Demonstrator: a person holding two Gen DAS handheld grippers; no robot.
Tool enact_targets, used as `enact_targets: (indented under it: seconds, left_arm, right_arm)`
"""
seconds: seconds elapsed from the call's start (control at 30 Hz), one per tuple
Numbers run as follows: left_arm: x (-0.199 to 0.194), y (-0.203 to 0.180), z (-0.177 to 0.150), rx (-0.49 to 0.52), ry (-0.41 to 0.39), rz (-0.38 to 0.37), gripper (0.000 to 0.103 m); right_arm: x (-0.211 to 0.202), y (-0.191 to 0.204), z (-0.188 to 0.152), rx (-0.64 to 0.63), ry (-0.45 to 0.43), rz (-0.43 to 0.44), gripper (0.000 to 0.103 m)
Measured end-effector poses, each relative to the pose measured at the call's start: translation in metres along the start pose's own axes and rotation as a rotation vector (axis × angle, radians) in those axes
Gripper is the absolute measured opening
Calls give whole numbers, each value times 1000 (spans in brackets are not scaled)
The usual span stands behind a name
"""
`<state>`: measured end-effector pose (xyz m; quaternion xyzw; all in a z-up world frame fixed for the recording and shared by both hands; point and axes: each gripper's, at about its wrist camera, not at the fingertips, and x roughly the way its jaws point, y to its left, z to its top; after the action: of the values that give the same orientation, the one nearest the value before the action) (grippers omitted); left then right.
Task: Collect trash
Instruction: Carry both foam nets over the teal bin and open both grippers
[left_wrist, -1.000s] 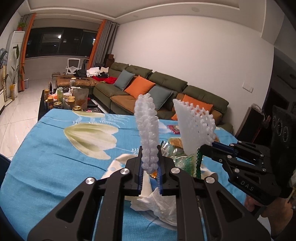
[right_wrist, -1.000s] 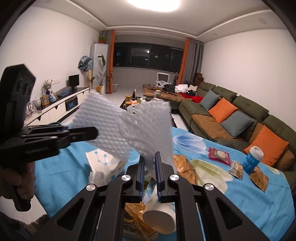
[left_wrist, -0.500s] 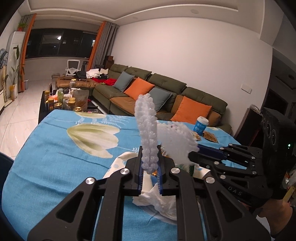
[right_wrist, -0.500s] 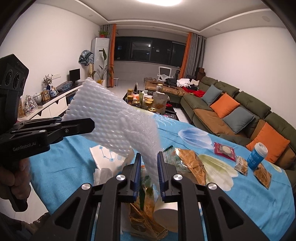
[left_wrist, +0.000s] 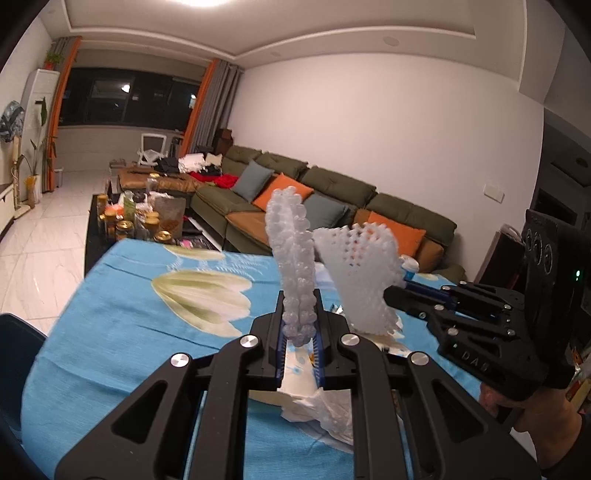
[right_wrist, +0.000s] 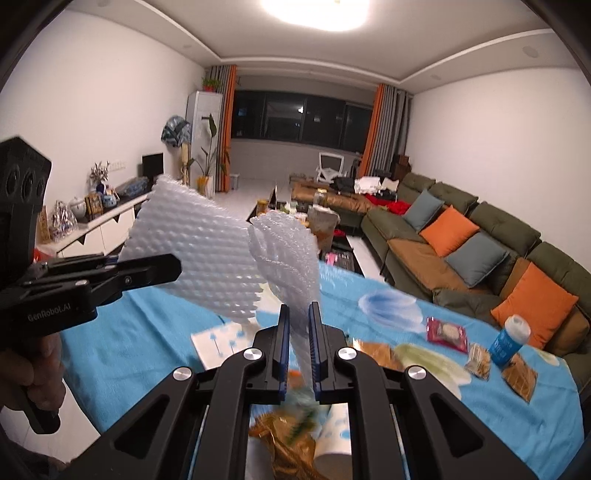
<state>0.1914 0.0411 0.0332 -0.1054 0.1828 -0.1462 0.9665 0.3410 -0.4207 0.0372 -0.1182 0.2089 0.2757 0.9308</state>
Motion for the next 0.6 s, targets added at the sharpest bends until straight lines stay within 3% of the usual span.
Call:
enact_targets:
  seconds: [0.13,0.27,0.6]
  left_arm:
    - [-22,13,9,-10,-36,36,12]
    - [-51,37,18,-30,-78,115,12]
    - [-154,132,14,-87,-115,443,12]
  right_arm:
    - [-1,11,16,-25,-31,24,8]
    - [9,31,37,-37,-60,104,8]
    - [67,113,80,-57,-37,361,8]
